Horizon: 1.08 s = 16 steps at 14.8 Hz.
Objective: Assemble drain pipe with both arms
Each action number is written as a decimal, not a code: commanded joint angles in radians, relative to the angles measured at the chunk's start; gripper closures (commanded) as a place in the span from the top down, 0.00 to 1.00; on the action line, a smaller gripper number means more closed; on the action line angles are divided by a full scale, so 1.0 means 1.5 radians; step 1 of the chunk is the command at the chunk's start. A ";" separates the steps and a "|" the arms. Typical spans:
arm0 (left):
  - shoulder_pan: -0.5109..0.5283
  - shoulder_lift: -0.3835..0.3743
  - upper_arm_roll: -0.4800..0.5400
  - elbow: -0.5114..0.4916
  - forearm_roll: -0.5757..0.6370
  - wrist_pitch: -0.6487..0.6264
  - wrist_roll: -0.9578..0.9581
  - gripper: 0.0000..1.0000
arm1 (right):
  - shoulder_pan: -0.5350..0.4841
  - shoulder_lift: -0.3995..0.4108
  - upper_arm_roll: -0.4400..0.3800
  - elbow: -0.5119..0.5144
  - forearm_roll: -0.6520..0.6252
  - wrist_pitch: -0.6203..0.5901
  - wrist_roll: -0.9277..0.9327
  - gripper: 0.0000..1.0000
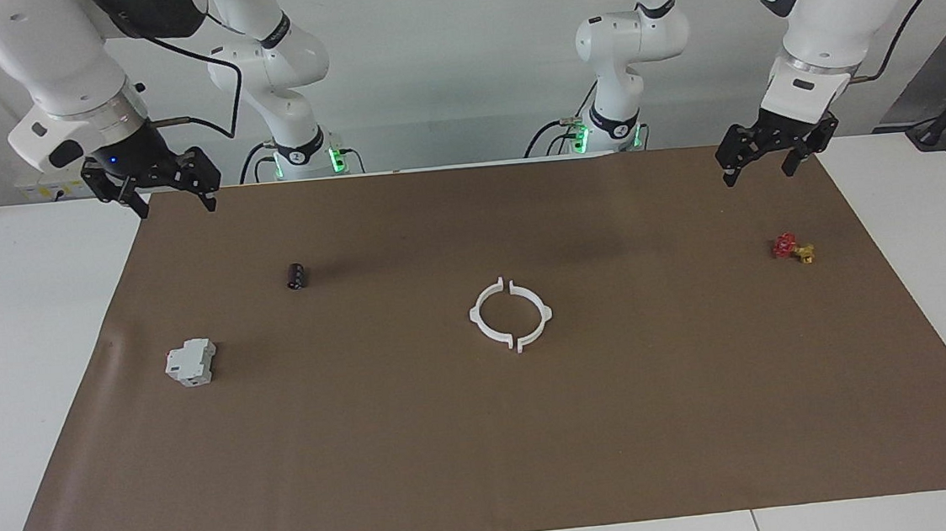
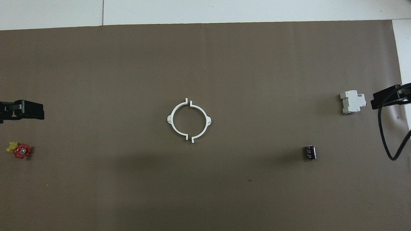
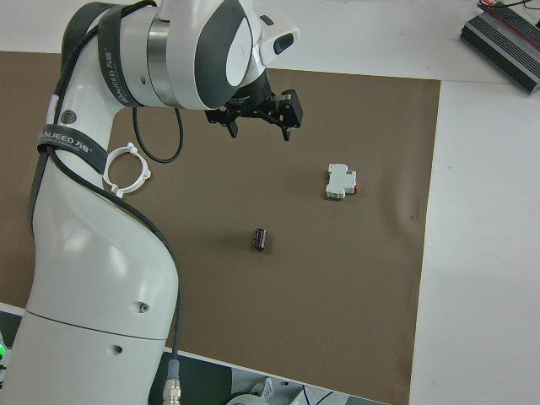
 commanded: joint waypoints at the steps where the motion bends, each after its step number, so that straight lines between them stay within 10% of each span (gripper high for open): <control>1: -0.003 -0.007 0.005 0.004 -0.010 -0.022 -0.006 1.00 | -0.006 0.001 0.006 0.004 -0.002 -0.004 0.014 1.00; 16: 0.003 -0.022 0.011 -0.002 -0.010 -0.013 0.067 1.00 | -0.006 0.002 0.006 0.005 -0.003 -0.004 0.015 1.00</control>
